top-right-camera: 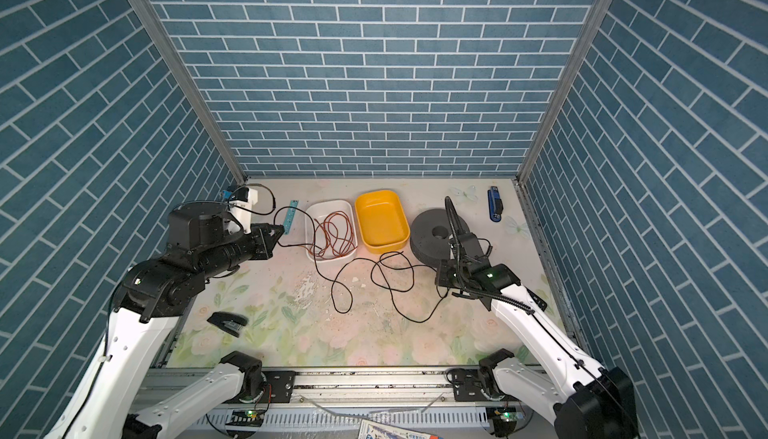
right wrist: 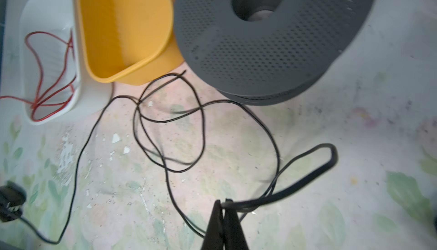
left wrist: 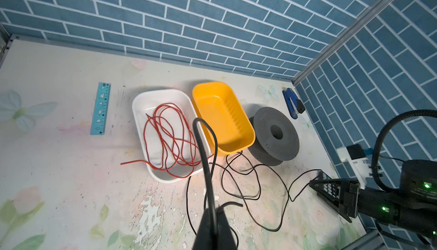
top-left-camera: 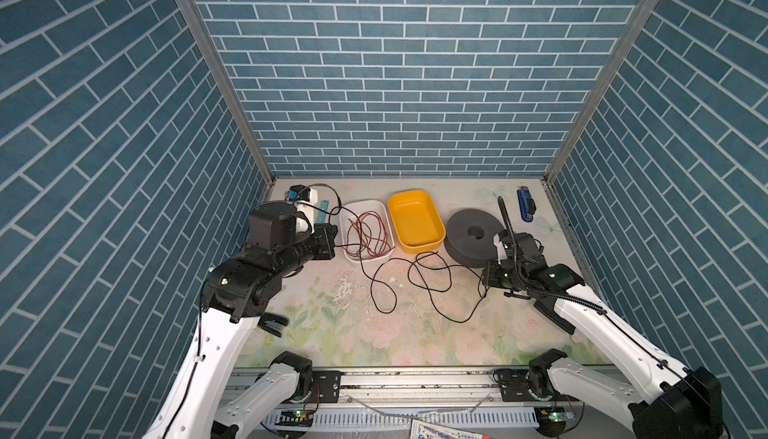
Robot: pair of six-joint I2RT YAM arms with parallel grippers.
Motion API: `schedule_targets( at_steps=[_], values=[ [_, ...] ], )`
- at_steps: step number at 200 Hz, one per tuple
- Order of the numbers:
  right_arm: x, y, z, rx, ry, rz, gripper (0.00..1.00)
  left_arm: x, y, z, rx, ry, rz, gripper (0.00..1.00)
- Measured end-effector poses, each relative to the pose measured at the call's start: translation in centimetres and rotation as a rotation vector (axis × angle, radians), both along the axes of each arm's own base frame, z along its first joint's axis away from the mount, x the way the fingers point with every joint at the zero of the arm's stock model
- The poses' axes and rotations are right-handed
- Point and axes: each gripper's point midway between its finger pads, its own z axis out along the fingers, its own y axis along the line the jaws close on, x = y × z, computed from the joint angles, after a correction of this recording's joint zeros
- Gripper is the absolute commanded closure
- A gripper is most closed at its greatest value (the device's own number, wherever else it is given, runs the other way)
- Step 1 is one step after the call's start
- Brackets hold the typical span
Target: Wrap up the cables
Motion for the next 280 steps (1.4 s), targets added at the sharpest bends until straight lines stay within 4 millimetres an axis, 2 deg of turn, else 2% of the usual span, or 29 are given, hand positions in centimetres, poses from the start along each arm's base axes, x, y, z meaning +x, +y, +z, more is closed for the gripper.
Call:
schedule_targets(
  at_steps=[10,21,41,47,80,101,143,181,226,280],
  values=[
    [-0.5,-0.9,-0.6,-0.019,0.020,-0.026,0.89,-0.1,0.0,-1.0,-0.001,0.021,-0.004,0.96],
    [-1.1,-1.4,-1.1,-0.036,0.041,-0.033,0.78,-0.2,-0.1,-2.4,-0.002,0.053,-0.013,0.96],
    [-1.4,-1.6,-1.0,-0.042,0.042,-0.029,0.63,-0.2,-0.7,-5.5,-0.018,0.123,-0.033,0.96],
    [-1.6,-1.7,-0.9,-0.044,0.043,-0.023,0.59,-0.2,-0.9,-6.4,-0.024,0.146,-0.038,1.00],
    [-1.7,-1.5,-0.4,-0.111,0.056,0.035,0.49,-0.3,-1.6,-9.4,-0.072,0.195,-0.052,1.00],
    [-1.1,0.4,0.9,-0.153,0.022,0.126,0.43,-0.4,-2.1,-10.0,-0.107,0.196,-0.066,1.00],
    [-0.1,6.1,1.8,-0.170,-0.033,0.356,0.42,-0.1,-3.1,-11.0,-0.176,0.201,-0.088,1.00],
    [2.1,10.8,-0.6,-0.164,-0.011,0.471,0.44,-0.1,-3.3,-12.0,-0.199,0.221,-0.084,1.00],
    [3.9,13.7,-4.8,-0.174,0.034,0.548,0.49,-0.5,-3.3,-12.9,-0.220,0.244,-0.079,1.00],
    [5.5,16.5,-7.2,-0.166,0.044,0.616,0.53,-0.9,-3.4,-14.3,-0.240,0.277,-0.075,1.00]
  ],
)
